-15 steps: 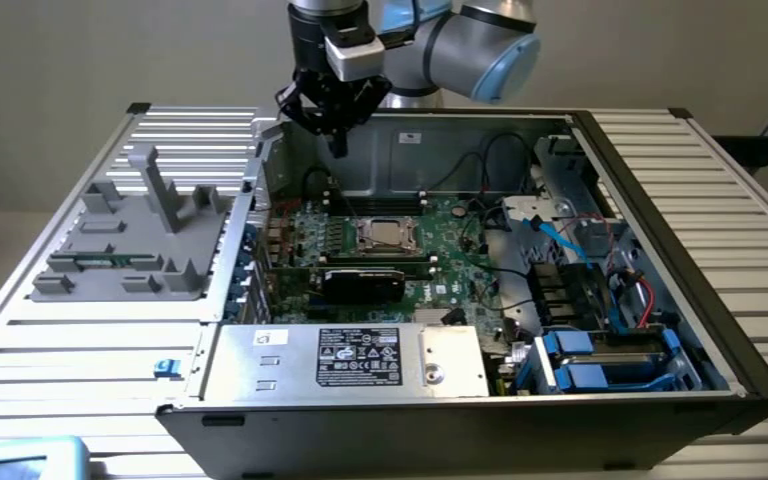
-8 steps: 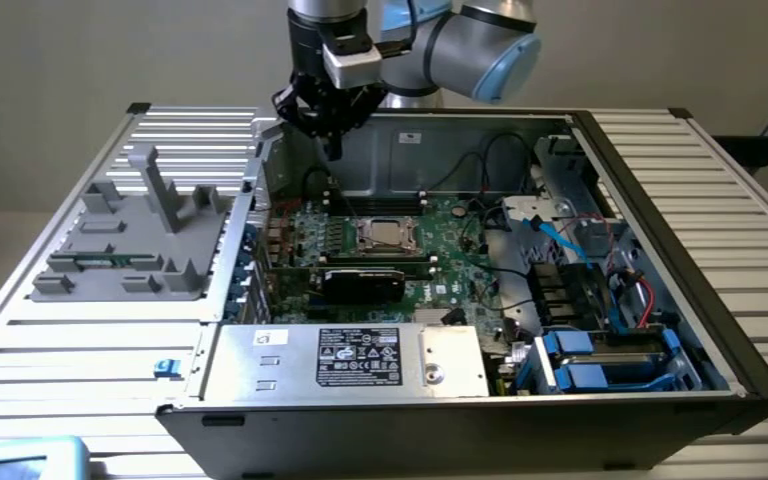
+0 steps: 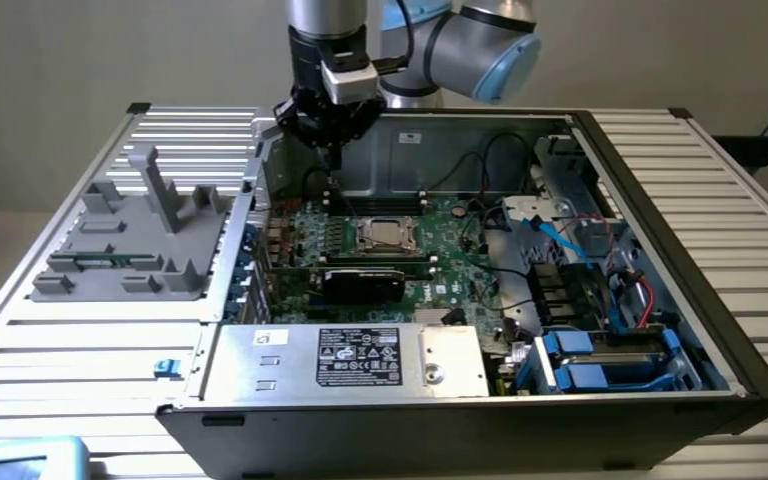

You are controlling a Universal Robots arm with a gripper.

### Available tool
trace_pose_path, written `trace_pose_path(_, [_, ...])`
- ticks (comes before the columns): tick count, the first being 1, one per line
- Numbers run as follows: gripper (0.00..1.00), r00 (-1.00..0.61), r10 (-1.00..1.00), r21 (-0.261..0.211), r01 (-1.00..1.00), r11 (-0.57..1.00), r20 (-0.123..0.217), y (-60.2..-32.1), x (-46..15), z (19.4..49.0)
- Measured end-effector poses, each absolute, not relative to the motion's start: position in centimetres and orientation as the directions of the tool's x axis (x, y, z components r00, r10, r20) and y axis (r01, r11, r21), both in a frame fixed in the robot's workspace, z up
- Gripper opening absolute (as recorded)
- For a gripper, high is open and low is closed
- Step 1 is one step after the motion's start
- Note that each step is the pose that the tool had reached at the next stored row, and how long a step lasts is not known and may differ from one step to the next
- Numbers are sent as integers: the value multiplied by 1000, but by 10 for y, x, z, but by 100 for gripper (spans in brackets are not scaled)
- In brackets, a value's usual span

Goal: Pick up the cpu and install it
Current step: 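Install the first cpu locking lever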

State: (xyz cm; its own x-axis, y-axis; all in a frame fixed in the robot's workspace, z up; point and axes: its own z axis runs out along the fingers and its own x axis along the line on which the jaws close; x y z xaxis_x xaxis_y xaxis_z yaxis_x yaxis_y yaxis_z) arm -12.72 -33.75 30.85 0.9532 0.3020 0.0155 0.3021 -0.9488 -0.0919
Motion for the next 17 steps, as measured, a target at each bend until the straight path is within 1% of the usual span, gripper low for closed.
trace_pose_path(3, [11,955,297,-95,297,-950,14,-339,-127,305])
trace_pose_path(7, [11,957,290,-111,289,-951,10,-342,-127,303])
trace_pose_path(13, [11,960,279,-151,279,-948,19,-345,-127,299])
trace_pose_path(17, [11,963,270,-159,270,-950,20,-349,-127,294])
